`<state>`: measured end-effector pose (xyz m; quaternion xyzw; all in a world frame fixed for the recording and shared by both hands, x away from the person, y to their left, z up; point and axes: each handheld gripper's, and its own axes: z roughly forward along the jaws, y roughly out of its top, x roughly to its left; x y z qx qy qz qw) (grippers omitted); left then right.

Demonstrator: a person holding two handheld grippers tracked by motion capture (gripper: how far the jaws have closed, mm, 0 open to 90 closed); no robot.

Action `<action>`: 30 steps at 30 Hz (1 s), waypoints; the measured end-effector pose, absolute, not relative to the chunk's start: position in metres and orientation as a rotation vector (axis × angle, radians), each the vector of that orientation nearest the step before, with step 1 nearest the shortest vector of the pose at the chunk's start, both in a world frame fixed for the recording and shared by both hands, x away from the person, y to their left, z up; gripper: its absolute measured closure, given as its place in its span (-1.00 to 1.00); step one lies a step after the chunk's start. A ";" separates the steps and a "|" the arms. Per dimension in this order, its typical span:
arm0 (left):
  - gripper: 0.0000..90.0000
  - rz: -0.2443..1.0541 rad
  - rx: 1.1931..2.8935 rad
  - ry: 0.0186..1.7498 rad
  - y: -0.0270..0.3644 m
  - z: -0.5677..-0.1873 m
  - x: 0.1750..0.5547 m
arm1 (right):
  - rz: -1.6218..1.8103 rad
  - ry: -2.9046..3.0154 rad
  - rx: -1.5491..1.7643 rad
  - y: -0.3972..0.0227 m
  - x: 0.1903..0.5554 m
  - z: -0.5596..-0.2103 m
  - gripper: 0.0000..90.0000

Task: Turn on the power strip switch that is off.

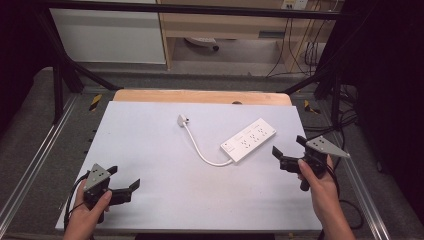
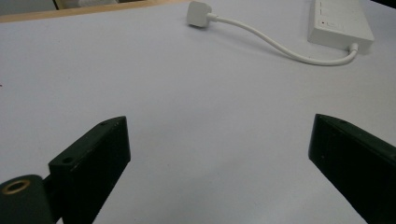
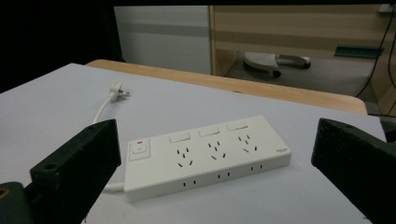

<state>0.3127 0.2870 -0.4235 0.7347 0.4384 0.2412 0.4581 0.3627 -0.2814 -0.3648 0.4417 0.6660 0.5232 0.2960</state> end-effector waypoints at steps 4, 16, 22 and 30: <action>-0.87 0.596 1.811 1.080 0.287 -0.423 0.313 | 1.384 1.748 1.167 -0.285 0.355 -0.375 -0.95; -0.87 0.603 1.810 1.077 0.287 -0.423 0.312 | 1.368 1.751 1.162 -0.289 0.352 -0.419 -0.94; -0.87 0.604 1.810 1.075 0.288 -0.422 0.312 | 1.327 1.795 1.179 -0.286 0.356 -0.434 -0.93; -0.87 0.598 1.809 1.068 0.287 -0.422 0.312 | 1.251 1.887 1.207 -0.279 0.360 -0.453 -0.93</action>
